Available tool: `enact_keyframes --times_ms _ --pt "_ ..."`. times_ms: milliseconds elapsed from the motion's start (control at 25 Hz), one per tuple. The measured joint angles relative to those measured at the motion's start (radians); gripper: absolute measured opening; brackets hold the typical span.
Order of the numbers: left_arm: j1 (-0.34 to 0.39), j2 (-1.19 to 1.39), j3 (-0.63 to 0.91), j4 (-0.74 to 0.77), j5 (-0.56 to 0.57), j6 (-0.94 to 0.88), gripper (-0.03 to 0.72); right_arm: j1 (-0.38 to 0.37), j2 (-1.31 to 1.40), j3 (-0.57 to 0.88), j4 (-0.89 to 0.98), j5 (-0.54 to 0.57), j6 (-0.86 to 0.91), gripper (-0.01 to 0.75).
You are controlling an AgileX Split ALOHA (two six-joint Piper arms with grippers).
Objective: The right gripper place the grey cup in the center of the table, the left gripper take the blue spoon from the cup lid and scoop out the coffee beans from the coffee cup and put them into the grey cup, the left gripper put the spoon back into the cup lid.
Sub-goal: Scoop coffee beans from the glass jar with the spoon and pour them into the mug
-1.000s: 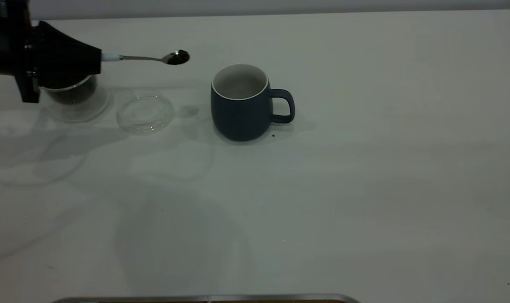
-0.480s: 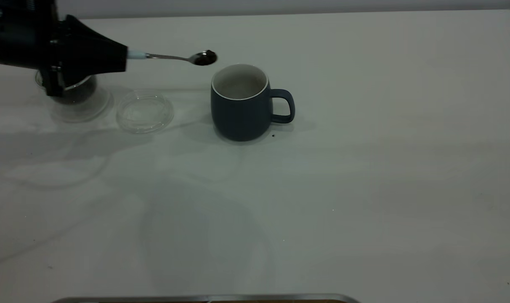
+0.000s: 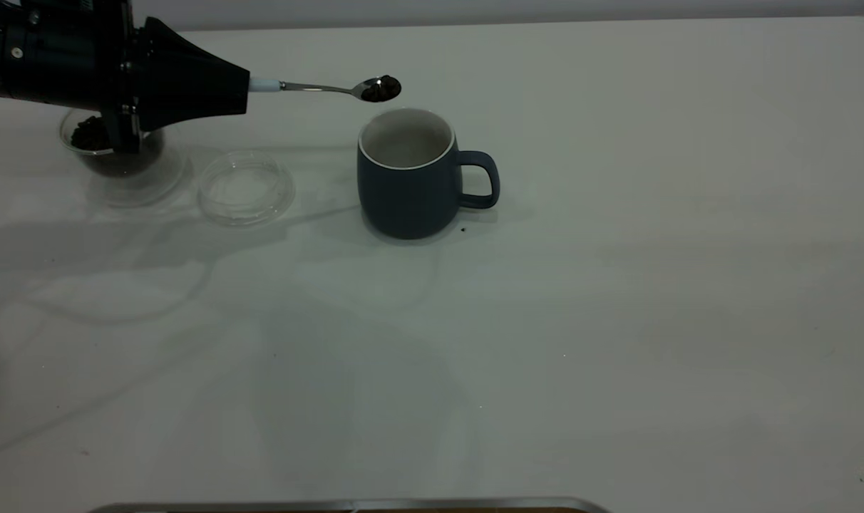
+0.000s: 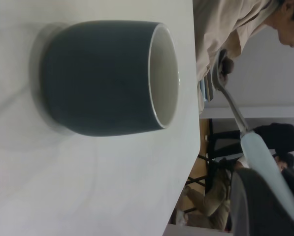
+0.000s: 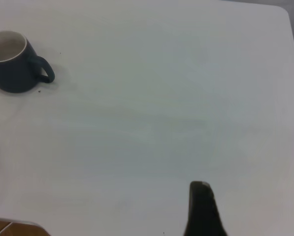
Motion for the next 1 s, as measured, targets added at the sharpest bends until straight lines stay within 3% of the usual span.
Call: enact_keyframes --times_ms 680,1000 --pt "0.0 0.0 0.0 0.0 -0.055 0.085 0.132 0.0 0.0 0.0 0.0 0.0 0.0 0.531" --pt "0.0 0.0 0.0 0.0 -0.064 0.21 0.132 0.0 0.0 0.0 0.0 0.0 0.0 0.531"
